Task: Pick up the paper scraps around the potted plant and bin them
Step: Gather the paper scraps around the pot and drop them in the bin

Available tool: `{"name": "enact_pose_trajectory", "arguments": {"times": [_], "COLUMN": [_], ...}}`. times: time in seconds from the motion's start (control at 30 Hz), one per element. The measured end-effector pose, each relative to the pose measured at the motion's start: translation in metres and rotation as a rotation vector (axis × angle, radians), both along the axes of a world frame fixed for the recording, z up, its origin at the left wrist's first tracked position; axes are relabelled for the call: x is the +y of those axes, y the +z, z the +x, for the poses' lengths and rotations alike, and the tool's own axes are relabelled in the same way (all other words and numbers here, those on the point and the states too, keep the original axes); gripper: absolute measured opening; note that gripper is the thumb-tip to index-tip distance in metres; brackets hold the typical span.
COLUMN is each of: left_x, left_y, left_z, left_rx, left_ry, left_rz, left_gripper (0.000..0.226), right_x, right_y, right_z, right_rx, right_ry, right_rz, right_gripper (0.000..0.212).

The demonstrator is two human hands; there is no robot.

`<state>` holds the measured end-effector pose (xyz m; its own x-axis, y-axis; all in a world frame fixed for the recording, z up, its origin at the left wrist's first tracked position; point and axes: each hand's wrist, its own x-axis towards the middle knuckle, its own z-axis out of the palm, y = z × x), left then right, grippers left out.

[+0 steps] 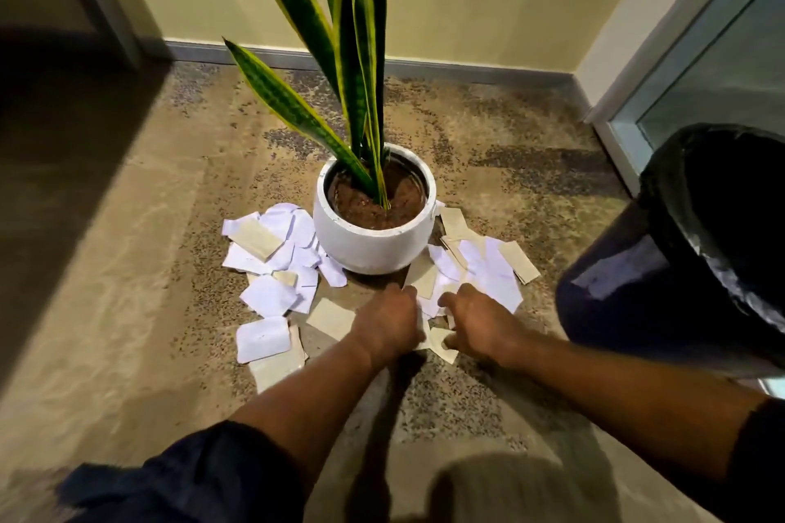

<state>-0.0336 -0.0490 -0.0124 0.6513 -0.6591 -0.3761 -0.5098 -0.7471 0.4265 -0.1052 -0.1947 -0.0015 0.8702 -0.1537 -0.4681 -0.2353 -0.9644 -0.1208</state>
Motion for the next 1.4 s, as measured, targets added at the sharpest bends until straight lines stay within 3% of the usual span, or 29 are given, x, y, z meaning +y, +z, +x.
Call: {"name": "enact_pose_trajectory", "arguments": {"times": [0.23,0.37,0.83,1.03,1.13,1.3,1.4], "left_x": [0.0,0.001,-0.002,-0.001,0.0,0.001,0.002], "left_y": [-0.029,-0.045,-0.051,-0.05,-0.05,-0.051,-0.052], "left_z": [-0.003,-0.004,0.004,0.005,0.005,0.007,0.007], "left_rx": [0.03,-0.021,0.008,0.02,0.023,0.038,0.041], "left_ry": [0.131,0.177,0.176,0.173,0.173,0.175,0.172], "left_rz": [0.003,-0.001,0.007,-0.003,-0.006,-0.021,-0.02], "left_gripper": [0.087,0.09,0.091,0.091,0.092,0.094,0.095], "right_x": [-0.003,-0.006,-0.005,-0.004,-0.003,-0.001,-0.003], "right_y": [-0.027,-0.033,-0.032,-0.035,-0.036,-0.039,-0.04], "right_z": [-0.003,-0.002,0.0,-0.005,-0.006,-0.01,-0.011], "right_rx": [-0.027,-0.013,-0.038,0.025,0.013,-0.118,-0.132], "right_ry": [-0.029,-0.1,-0.115,-0.034,-0.016,0.043,0.09], "right_rz": [-0.082,-0.063,-0.038,-0.099,-0.08,-0.083,-0.14], "right_gripper": [0.08,0.095,0.058,0.091,0.083,0.052,0.055]}}
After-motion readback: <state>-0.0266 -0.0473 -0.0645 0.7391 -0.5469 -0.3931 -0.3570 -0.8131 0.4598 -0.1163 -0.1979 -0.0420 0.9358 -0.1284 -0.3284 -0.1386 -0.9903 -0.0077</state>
